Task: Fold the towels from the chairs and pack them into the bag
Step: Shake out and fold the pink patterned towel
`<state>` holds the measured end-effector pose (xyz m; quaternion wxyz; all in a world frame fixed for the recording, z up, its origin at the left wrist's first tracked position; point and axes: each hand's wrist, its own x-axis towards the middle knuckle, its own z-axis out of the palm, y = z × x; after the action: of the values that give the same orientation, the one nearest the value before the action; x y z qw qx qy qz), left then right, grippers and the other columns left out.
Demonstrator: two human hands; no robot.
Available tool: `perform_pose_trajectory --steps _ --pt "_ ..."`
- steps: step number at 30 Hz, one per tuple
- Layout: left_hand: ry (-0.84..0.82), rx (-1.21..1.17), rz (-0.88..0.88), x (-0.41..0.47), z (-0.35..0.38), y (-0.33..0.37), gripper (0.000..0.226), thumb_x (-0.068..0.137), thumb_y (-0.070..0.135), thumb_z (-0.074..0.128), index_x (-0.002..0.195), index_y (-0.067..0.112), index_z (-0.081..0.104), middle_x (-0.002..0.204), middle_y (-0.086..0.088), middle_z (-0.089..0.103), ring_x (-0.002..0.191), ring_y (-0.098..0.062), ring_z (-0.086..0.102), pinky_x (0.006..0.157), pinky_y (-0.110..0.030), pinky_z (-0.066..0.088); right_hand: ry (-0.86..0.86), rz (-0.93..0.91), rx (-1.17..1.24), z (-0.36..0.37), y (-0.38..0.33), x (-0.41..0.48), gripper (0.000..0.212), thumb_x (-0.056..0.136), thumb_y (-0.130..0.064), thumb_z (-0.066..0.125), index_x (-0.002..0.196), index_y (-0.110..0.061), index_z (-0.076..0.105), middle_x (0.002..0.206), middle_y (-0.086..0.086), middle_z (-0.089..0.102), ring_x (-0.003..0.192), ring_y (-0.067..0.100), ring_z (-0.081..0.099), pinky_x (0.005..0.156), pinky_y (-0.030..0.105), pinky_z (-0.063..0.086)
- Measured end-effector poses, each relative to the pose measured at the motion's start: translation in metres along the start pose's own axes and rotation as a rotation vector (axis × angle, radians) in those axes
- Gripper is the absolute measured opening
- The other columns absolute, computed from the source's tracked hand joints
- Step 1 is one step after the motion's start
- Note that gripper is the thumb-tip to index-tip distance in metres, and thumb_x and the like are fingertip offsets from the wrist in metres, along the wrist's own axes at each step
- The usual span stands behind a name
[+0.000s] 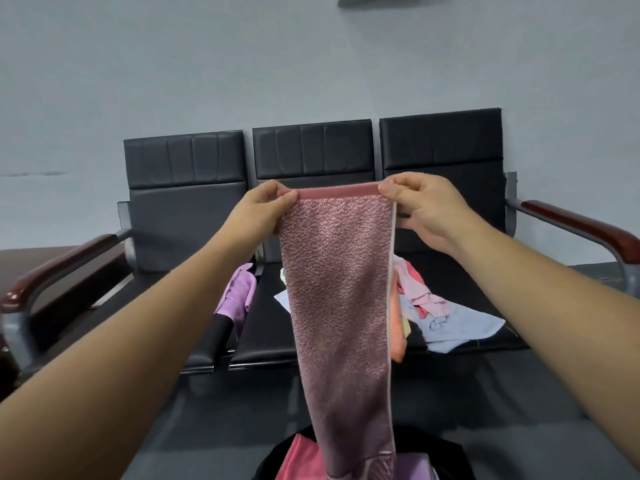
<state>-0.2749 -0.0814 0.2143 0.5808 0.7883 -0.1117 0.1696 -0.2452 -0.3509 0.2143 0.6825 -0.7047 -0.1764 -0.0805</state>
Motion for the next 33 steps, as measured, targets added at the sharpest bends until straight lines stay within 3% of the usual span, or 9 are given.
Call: perform_pose_trajectory --steps 4,10,15,17,22,24,26,29,33 --pt "0.058 -0.242 -0.003 -0.009 0.002 -0.018 0.018 0.093 0.035 0.069 0.097 0.018 0.07 0.085 0.006 0.071 0.079 -0.012 0.064 0.077 -0.031 0.052 -0.042 0.017 0.183 0.014 -0.007 -0.002 0.007 0.096 -0.016 0.067 0.101 -0.01 0.07 0.085 0.005 0.073 0.076 0.019 0.07 0.069 0.037 0.061" --pt "-0.356 -0.055 -0.291 -0.05 0.022 -0.086 0.016 0.089 0.012 0.072 0.105 0.01 0.075 0.11 -0.006 0.077 0.104 -0.014 0.07 0.098 -0.031 0.049 0.024 0.089 0.365 0.023 -0.008 0.007 0.013 0.092 -0.01 0.071 0.104 -0.005 0.07 0.087 0.008 0.074 0.079 0.02 0.073 0.073 0.036 0.06" --pt "-0.423 -0.551 -0.444 -0.064 0.042 -0.109 0.039 0.091 0.009 0.063 0.127 -0.005 0.061 0.134 -0.028 0.058 0.124 -0.039 0.054 0.116 -0.06 0.034 0.18 0.24 0.247 0.022 0.02 0.02 0.016 0.089 -0.007 0.075 0.102 0.001 0.072 0.088 0.013 0.075 0.067 0.02 0.075 0.059 0.031 0.06" --pt "-0.41 -0.686 -0.437 -0.063 0.046 -0.109 0.047 0.094 0.012 0.059 0.138 -0.004 0.053 0.141 -0.028 0.053 0.127 -0.039 0.051 0.116 -0.058 0.034 0.2 0.351 0.206 0.02 0.041 0.024 0.011 0.088 -0.006 0.076 0.097 -0.001 0.07 0.091 0.015 0.073 0.066 0.021 0.073 0.055 0.031 0.06" --pt "-0.223 -0.86 -0.394 -0.052 0.055 -0.107 0.061 0.09 0.023 0.069 0.141 -0.005 0.049 0.138 -0.026 0.055 0.127 -0.035 0.053 0.116 -0.051 0.037 -0.08 0.6 0.34 0.026 0.101 0.016 0.033 0.096 -0.032 0.066 0.122 -0.012 0.063 0.11 0.015 0.071 0.086 0.027 0.071 0.068 0.034 0.061" --pt "-0.124 -0.909 -0.413 -0.047 0.058 -0.11 0.065 0.087 0.026 0.074 0.139 -0.007 0.051 0.134 -0.024 0.059 0.122 -0.031 0.059 0.111 -0.046 0.045 -0.198 0.617 0.422 0.029 0.123 0.007 0.048 0.092 -0.052 0.065 0.126 -0.02 0.056 0.117 0.02 0.059 0.098 0.029 0.063 0.086 0.037 0.054" --pt "-0.082 -0.956 -0.43 -0.042 0.06 -0.112 0.044 0.087 0.025 0.067 0.12 -0.003 0.065 0.115 -0.017 0.07 0.106 -0.026 0.069 0.101 -0.04 0.054 -0.304 0.621 0.437 0.029 0.149 -0.002 0.057 0.089 -0.06 0.064 0.128 -0.018 0.057 0.123 0.016 0.056 0.113 0.032 0.056 0.107 0.046 0.044" --pt "-0.065 -0.982 -0.439 -0.037 0.06 -0.118 0.031 0.09 0.026 0.06 0.105 0.001 0.071 0.104 -0.014 0.074 0.099 -0.024 0.072 0.093 -0.038 0.058 -0.472 0.702 0.453 0.031 0.18 -0.023 0.048 0.092 -0.053 0.052 0.119 -0.018 0.072 0.125 0.01 0.069 0.115 0.028 0.065 0.105 0.049 0.047" --pt "-0.032 -0.798 -0.454 -0.03 0.055 -0.139 0.052 0.092 0.025 0.067 0.135 0.0 0.055 0.123 -0.018 0.069 0.116 -0.033 0.066 0.098 -0.049 0.055 -0.522 0.69 0.358 0.038 0.199 -0.036 0.047 0.084 -0.027 0.075 0.129 -0.018 0.067 0.135 0.013 0.065 0.122 0.032 0.063 0.102 0.05 0.05"
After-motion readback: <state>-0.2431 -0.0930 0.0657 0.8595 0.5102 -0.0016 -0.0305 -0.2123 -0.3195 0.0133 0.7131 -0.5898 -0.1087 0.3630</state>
